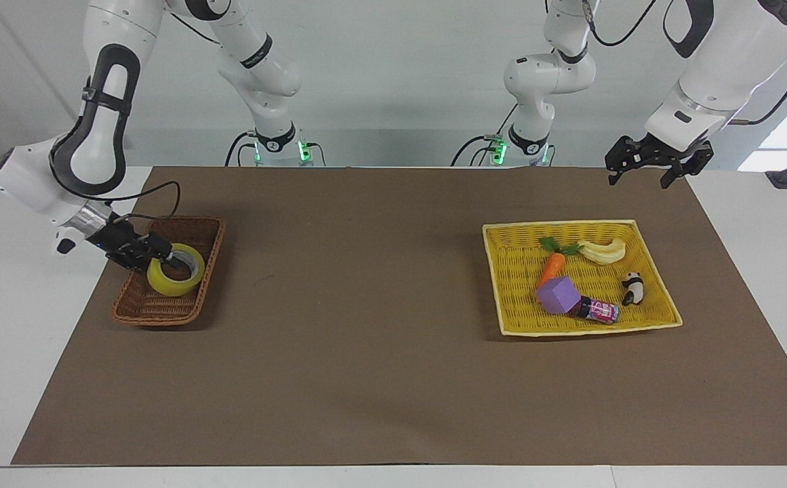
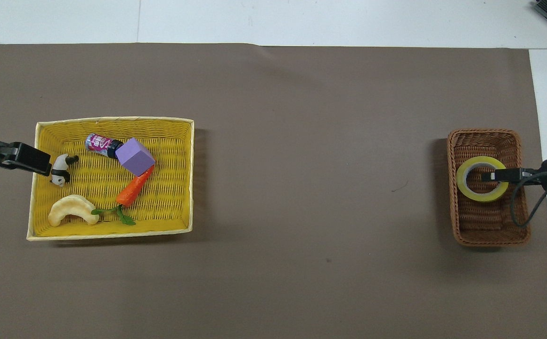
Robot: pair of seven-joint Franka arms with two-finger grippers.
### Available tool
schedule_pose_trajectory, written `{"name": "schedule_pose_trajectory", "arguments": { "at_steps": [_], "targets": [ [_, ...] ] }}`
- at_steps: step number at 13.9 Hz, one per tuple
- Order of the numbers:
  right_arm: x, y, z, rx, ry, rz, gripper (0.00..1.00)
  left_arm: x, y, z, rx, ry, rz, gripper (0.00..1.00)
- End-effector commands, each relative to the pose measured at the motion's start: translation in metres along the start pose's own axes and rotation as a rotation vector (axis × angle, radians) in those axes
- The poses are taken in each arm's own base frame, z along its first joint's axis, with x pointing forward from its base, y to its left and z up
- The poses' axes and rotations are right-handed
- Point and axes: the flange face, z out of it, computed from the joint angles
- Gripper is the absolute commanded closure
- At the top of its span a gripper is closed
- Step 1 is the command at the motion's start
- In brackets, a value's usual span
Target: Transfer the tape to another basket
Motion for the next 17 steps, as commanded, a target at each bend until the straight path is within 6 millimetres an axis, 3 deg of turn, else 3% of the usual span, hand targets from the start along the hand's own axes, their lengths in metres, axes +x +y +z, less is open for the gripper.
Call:
{"name": "schedule_pose_trajectory", "arguments": {
  "at_steps": [1, 2, 5, 7, 9, 17],
  "targets": [
    [0.022, -0.017, -0.03, -0.063, -0.001, -0.078, 0.0, 0.001, -0.006, -0.004, 0.011, 0.012, 0.006, 0.0],
    [0.028, -0.024, -0.04, -0.084, 0.0, -0.095, 0.0, 0.001, -0.007, -0.004, 0.011, 0.012, 0.005, 0.0],
    [0.047, -0.074, -0.077, -0.243, -0.005, -0.125, 0.0, 0.001, -0.009, -0.004, 0.011, 0.012, 0.002, 0.0],
    [0.054, -0.109, -0.091, -0.309, -0.032, -0.076, 0.0, 0.001, -0.01, -0.004, 0.011, 0.012, 0.0, 0.0],
    [0.055, -0.156, -0.094, -0.37, -0.047, -0.044, 0.0, 0.001, -0.01, -0.004, 0.011, 0.012, 0.0, 0.0],
    [0.009, -0.297, -0.119, -0.413, -0.054, 0.227, 0.0, 0.001, -0.01, -0.004, 0.011, 0.012, 0.0, 0.0]
  ]
}}
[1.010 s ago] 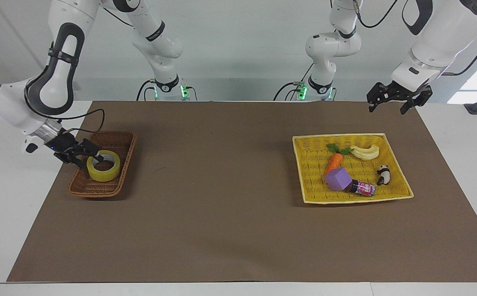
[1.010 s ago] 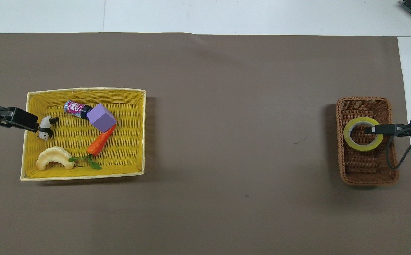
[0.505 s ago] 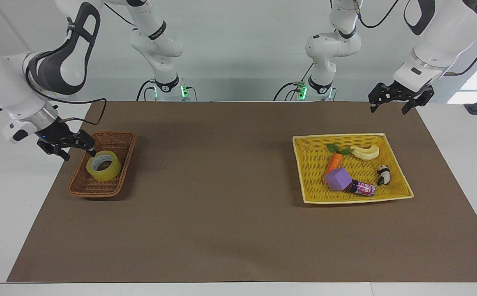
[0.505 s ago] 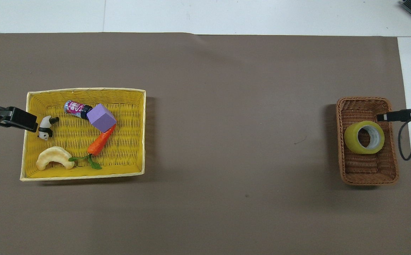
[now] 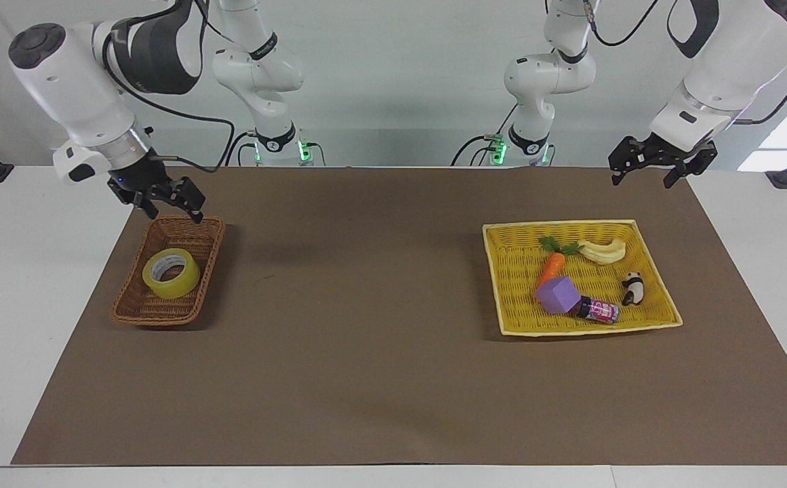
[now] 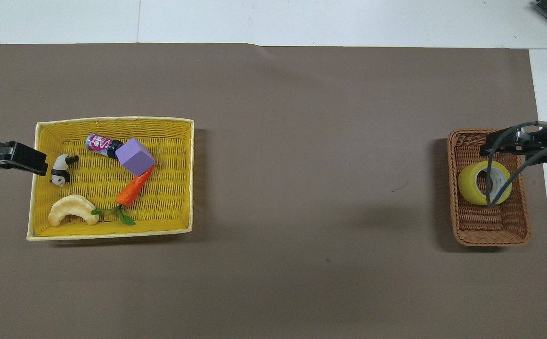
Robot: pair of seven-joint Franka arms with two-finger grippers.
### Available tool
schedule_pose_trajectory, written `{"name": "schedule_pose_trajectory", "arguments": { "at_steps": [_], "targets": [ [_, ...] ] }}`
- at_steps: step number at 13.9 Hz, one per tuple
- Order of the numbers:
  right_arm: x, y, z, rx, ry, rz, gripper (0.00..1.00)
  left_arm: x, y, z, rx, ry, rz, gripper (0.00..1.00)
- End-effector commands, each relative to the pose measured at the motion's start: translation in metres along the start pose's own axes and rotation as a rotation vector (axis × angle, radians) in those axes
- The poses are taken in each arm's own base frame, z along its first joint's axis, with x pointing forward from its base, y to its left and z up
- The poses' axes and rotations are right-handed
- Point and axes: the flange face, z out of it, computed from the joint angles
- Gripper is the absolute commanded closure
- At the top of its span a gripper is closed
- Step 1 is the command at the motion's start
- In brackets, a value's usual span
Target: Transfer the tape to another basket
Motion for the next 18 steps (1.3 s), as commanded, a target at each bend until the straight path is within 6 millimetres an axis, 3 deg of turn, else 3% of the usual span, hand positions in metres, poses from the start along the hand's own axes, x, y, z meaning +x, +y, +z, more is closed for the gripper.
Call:
{"name": "schedule_pose_trajectory", "arguments": {
  "at_steps": [1, 4, 6, 8, 11, 14, 15, 18],
  "targets": [
    [-0.02, -0.022, -0.013, -0.027, 0.0, 0.059, 0.0, 0.001, -0.004, -0.004, 0.012, 0.012, 0.011, 0.0],
    [-0.033, -0.036, -0.032, -0.024, 0.017, 0.069, 0.0, 0.001, -0.004, -0.004, 0.012, 0.012, 0.011, 0.0],
    [-0.038, -0.035, -0.064, -0.031, 0.02, 0.067, 0.0, 0.001, -0.004, -0.004, 0.012, 0.012, 0.011, 0.0],
    [-0.041, -0.026, -0.081, -0.042, 0.028, 0.071, 0.0, 0.001, -0.004, -0.004, 0.012, 0.012, 0.011, 0.0],
    [-0.041, -0.008, -0.083, -0.032, 0.028, 0.098, 0.0, 0.001, -0.004, -0.004, 0.012, 0.012, 0.011, 0.0],
    [-0.046, -0.001, -0.093, -0.04, 0.028, 0.003, 0.0, 0.001, -0.004, -0.004, 0.012, 0.012, 0.011, 0.0],
    [-0.048, -0.001, -0.1, -0.042, 0.03, -0.04, 0.0, 0.001, -0.004, -0.004, 0.012, 0.012, 0.011, 0.0],
    [-0.053, -0.008, -0.095, -0.084, 0.03, -0.083, 0.0, 0.001, -0.004, -0.004, 0.012, 0.012, 0.011, 0.0]
  ]
}}
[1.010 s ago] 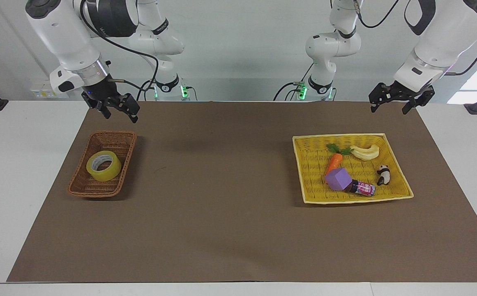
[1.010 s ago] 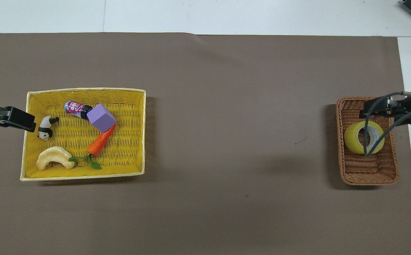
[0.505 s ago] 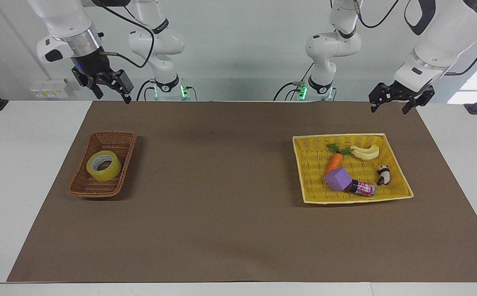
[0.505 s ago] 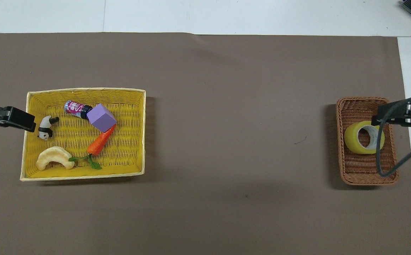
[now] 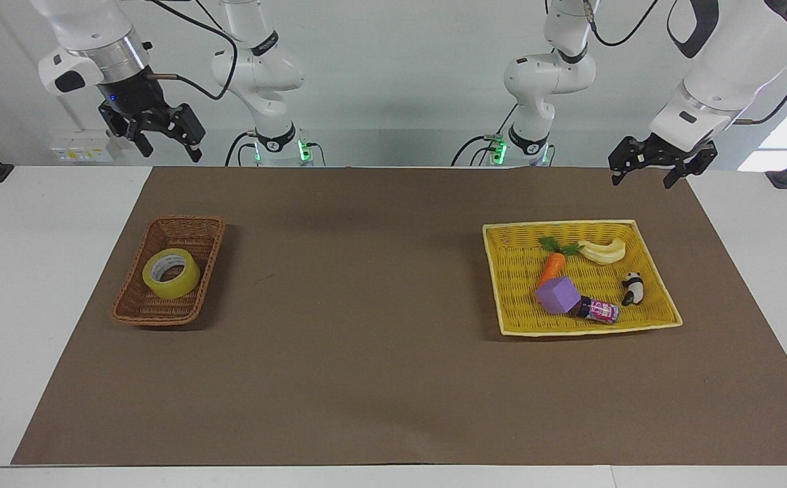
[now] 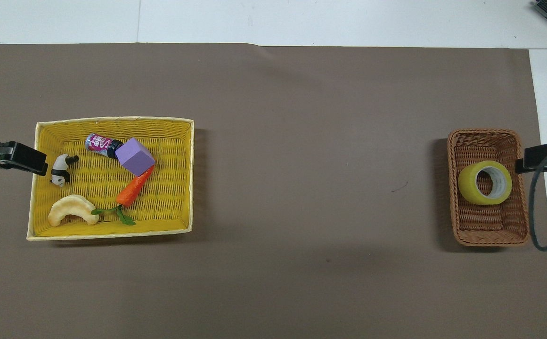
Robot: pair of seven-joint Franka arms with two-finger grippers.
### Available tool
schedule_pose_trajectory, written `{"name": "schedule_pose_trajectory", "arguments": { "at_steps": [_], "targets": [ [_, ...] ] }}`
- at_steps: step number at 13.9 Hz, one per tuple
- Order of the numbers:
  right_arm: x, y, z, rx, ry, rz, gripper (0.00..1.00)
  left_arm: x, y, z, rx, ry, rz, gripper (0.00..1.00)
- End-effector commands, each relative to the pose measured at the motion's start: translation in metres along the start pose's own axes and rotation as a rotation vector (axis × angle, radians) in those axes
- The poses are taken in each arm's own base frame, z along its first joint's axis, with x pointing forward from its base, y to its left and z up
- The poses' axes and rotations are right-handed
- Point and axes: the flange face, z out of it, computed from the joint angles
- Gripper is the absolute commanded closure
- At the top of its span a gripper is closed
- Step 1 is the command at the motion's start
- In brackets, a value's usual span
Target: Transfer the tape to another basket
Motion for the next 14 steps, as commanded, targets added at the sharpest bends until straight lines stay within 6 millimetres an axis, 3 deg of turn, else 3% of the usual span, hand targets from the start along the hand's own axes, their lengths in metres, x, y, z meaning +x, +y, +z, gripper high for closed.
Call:
{"name": "schedule_pose_trajectory", "arguments": {
  "at_steps": [1, 7, 10, 14],
  "targets": [
    [-0.007, -0.003, 0.0, -0.035, -0.011, -0.037, 0.0, 0.001, -0.004, -0.004, 0.012, 0.012, 0.011, 0.0],
    [-0.014, -0.009, -0.001, -0.026, -0.023, -0.007, 0.0, 0.001, -0.004, -0.004, 0.012, 0.012, 0.011, 0.0],
    [-0.018, -0.003, -0.015, -0.017, 0.007, -0.01, 0.0, 0.001, -0.004, -0.004, 0.012, 0.012, 0.011, 0.0],
    [-0.025, -0.006, -0.019, -0.034, 0.015, -0.035, 0.0, 0.001, -0.004, -0.004, 0.012, 0.012, 0.011, 0.0]
  ]
}}
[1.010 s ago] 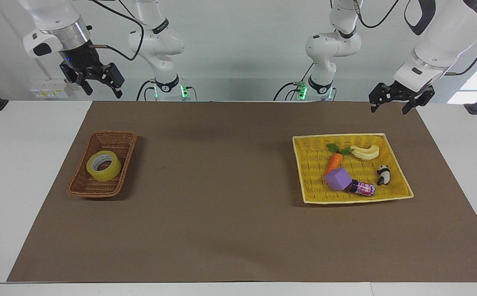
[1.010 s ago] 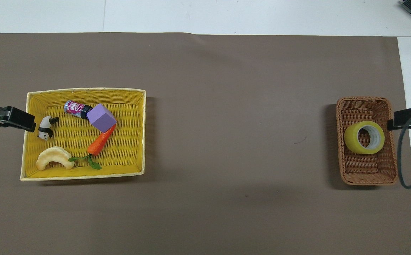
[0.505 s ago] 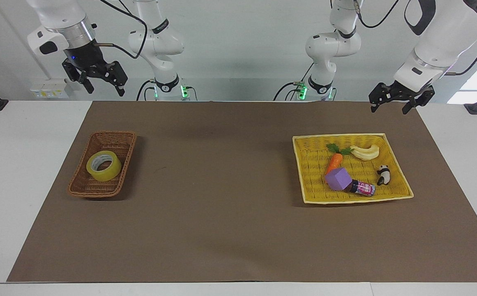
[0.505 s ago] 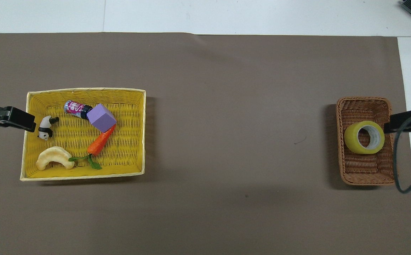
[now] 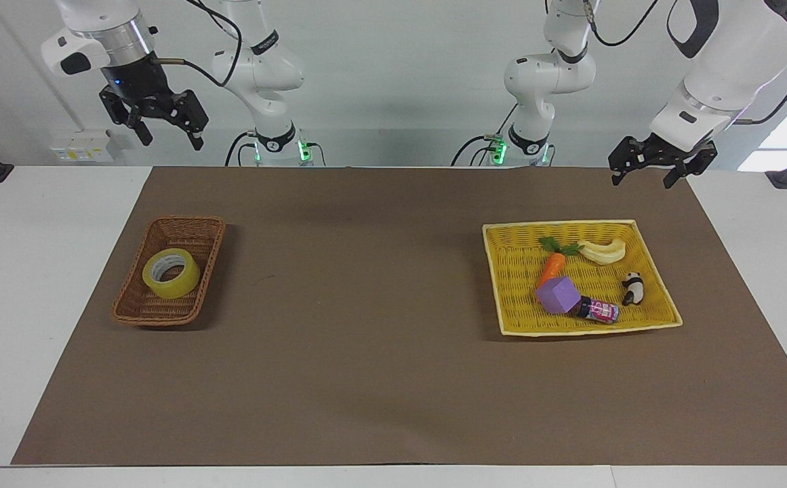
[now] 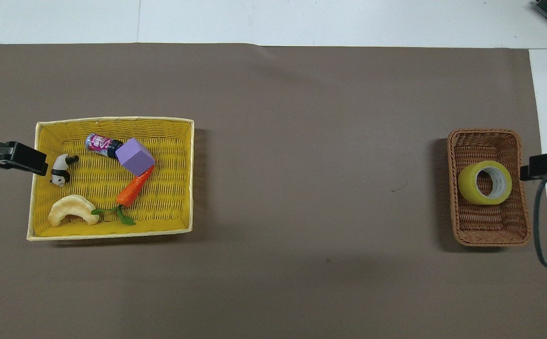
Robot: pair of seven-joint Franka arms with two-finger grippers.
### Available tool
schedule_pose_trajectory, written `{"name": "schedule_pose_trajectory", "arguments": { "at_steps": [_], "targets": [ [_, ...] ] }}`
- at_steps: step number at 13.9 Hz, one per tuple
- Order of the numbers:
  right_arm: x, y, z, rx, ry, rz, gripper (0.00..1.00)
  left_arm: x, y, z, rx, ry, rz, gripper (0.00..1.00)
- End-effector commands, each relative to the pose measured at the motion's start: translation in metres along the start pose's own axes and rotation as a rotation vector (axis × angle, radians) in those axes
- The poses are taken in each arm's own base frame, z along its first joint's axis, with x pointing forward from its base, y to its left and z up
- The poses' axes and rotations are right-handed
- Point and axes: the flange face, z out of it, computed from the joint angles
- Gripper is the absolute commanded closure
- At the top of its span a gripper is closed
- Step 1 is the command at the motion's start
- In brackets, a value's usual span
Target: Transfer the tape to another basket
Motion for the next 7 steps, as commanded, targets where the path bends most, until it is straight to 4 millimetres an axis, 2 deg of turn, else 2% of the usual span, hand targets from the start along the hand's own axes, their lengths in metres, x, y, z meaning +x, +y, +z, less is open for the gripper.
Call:
{"name": "schedule_pose_trajectory", "arguments": {
  "at_steps": [1, 7],
  "targets": [
    [-0.0108, 0.0006, -0.0015, -0.024, -0.005, -0.018, 0.0, 0.0012, -0.0036, -0.0042, 0.012, 0.012, 0.011, 0.0],
    [-0.0096, 0.0071, 0.0004, -0.047, -0.002, -0.044, 0.0, 0.0009, -0.0035, -0.004, 0.011, 0.009, 0.012, 0.0]
  ]
}}
